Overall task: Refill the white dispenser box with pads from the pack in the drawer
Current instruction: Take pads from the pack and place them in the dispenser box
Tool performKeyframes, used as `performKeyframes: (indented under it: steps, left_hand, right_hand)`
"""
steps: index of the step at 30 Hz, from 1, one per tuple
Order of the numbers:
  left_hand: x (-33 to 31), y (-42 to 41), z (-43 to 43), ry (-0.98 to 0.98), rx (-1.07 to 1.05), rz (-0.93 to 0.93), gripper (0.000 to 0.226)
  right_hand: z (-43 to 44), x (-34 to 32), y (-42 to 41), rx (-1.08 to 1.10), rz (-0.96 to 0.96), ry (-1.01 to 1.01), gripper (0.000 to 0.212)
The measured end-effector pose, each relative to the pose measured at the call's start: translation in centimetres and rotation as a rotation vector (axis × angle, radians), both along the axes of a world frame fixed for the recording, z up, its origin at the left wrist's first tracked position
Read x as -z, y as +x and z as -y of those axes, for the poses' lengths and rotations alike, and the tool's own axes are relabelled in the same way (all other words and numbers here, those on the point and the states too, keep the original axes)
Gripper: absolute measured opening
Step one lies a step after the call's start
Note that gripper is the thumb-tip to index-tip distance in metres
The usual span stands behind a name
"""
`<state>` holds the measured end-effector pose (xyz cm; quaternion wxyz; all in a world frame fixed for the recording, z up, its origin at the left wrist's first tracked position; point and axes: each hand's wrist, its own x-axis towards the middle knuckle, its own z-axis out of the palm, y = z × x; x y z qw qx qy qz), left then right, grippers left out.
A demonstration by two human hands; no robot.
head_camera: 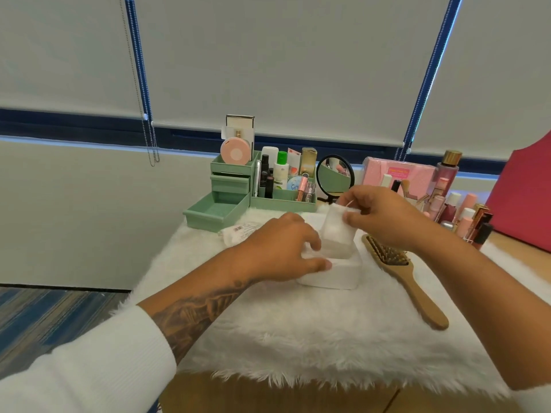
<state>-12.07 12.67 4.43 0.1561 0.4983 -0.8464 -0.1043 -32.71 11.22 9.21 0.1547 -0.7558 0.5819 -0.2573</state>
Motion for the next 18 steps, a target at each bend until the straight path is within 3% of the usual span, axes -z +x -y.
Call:
performKeyframes:
  steps: [4, 11, 15, 18]
  left_hand:
    - [-0.5, -1.1, -1.0, 0.048, 0.037, 0.258, 0.046]
    - [-1.2, -1.3, -1.9, 0.036, 0.033, 0.305, 0.044]
    - [-0.7, -1.3, -1.3, -0.04, 0.072, 0.375, 0.047]
    - [-0.1, -1.2, -0.8, -0.178, 0.132, 0.429, 0.051]
  right_hand:
    - [1.3, 0.3, 0.5, -0.066, -0.215, 0.166, 0.018]
    - [1.7, 1.2, 1.6, -0.157, -0.424, 0.162, 0.02]
    - [0.7, 2.2, 1.5, -0.179, -0.561, -0.101, 0.025]
    - [-0.5, 2.4, 0.7, -0.304, -0.579, -0.293, 0.013]
